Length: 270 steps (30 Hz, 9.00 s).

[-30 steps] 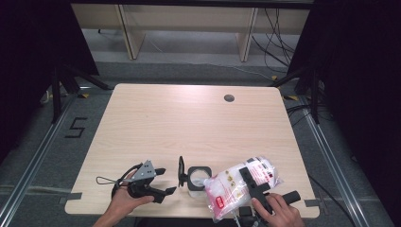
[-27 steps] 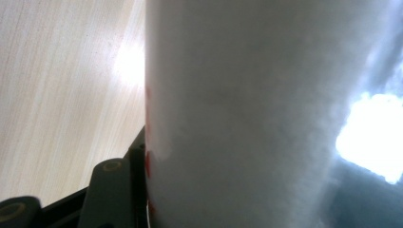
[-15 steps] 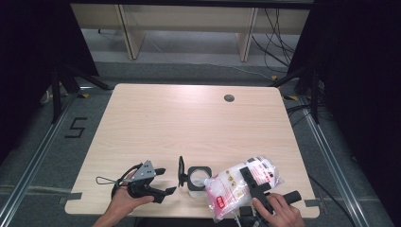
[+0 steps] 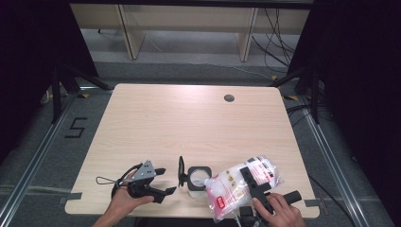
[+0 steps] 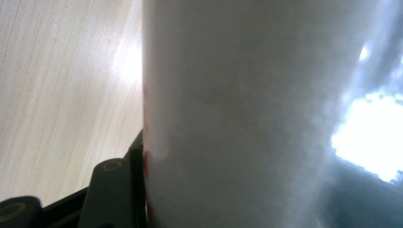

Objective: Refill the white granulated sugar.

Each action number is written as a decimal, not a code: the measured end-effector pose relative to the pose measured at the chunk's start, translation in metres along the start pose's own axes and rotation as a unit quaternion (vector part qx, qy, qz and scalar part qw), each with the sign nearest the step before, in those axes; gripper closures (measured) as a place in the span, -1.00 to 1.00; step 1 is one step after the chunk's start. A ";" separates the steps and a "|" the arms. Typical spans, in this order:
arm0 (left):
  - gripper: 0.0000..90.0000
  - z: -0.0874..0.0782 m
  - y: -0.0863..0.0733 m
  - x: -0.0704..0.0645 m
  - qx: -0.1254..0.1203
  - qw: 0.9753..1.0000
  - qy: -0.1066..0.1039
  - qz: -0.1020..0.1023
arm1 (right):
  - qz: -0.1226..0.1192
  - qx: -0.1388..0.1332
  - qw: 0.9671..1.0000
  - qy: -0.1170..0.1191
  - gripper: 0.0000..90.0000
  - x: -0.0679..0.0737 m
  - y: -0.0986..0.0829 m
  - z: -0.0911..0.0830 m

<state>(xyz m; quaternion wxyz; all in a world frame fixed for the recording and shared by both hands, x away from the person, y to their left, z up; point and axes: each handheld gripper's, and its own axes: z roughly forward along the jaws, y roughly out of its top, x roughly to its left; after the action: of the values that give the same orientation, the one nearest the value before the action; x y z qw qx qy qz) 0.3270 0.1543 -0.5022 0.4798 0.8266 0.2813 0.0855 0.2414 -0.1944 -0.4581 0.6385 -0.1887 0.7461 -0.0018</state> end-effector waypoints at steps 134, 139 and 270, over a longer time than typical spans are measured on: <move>-0.55 -0.001 0.000 0.001 -0.001 1.000 0.001 0.007 | -0.005 -0.010 1.000 0.005 -0.03 -0.007 -0.001 -0.002; -0.55 0.000 0.000 0.000 0.002 1.000 0.001 0.000 | -0.007 -0.010 1.000 0.004 -0.03 -0.008 -0.001 -0.002; -0.55 -0.001 0.000 0.001 -0.001 1.000 0.004 0.009 | -0.013 -0.009 1.000 0.002 -0.02 -0.011 -0.003 -0.003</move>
<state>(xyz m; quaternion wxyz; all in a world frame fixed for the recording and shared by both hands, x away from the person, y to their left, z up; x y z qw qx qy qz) 0.3275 0.1556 -0.5013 0.4787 0.8284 0.2757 0.0930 0.2410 -0.1947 -0.4462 0.6350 -0.2042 0.7450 -0.0038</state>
